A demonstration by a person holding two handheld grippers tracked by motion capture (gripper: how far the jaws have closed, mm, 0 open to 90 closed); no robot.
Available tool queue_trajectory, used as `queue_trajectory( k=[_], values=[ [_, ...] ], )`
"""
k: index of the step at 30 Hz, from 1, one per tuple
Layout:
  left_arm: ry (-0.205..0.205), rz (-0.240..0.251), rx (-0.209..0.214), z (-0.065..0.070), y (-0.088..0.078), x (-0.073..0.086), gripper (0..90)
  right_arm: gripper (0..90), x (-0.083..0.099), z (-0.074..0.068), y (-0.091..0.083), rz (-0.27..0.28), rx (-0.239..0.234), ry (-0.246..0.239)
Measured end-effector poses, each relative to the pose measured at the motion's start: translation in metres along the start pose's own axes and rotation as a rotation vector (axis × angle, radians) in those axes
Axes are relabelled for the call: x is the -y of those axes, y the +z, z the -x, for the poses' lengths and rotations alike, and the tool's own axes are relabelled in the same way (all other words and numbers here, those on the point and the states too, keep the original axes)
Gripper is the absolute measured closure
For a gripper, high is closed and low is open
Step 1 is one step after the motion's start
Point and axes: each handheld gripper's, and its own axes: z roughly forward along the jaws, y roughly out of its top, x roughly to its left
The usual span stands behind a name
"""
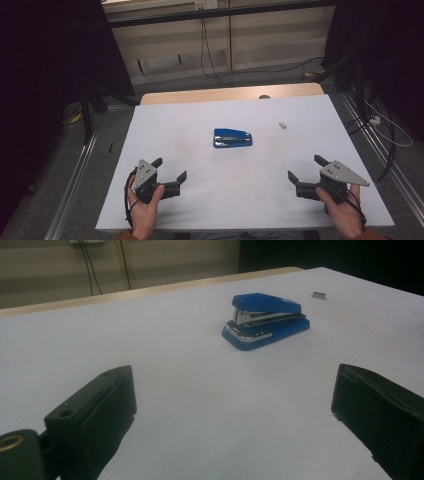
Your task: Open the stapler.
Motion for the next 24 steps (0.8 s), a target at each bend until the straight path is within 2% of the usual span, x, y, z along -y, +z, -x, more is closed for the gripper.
queue_trajectory(
  k=[5,13,14,17,18,19,24],
  values=[
    [0.003,-0.010,0.016,0.002,0.003,-0.001,5.0,1.6,-0.002,-0.005,0.004,-0.002,-0.021,-0.012],
    [-0.003,-0.007,0.046,0.006,0.008,-0.002,5.4,1.4,-0.006,-0.010,0.014,0.002,-0.024,-0.020],
    [0.007,-0.008,0.047,0.006,0.010,-0.003,5.4,1.6,-0.006,-0.011,0.016,0.004,-0.023,-0.019],
    [0.016,-0.015,0.062,0.009,0.014,-0.005,5.4,1.7,-0.007,-0.015,0.022,0.003,-0.048,-0.021],
    [0.024,-0.017,0.064,0.009,0.015,-0.005,5.4,1.6,-0.009,-0.018,0.026,0.006,-0.071,-0.020],
    [0.034,-0.024,0.085,0.011,0.017,-0.006,5.3,1.6,-0.010,-0.019,0.027,0.010,-0.084,-0.017],
    [0.029,-0.030,0.112,0.011,0.022,-0.006,5.4,1.4,-0.013,-0.023,0.032,0.008,-0.107,-0.026]
  ],
)
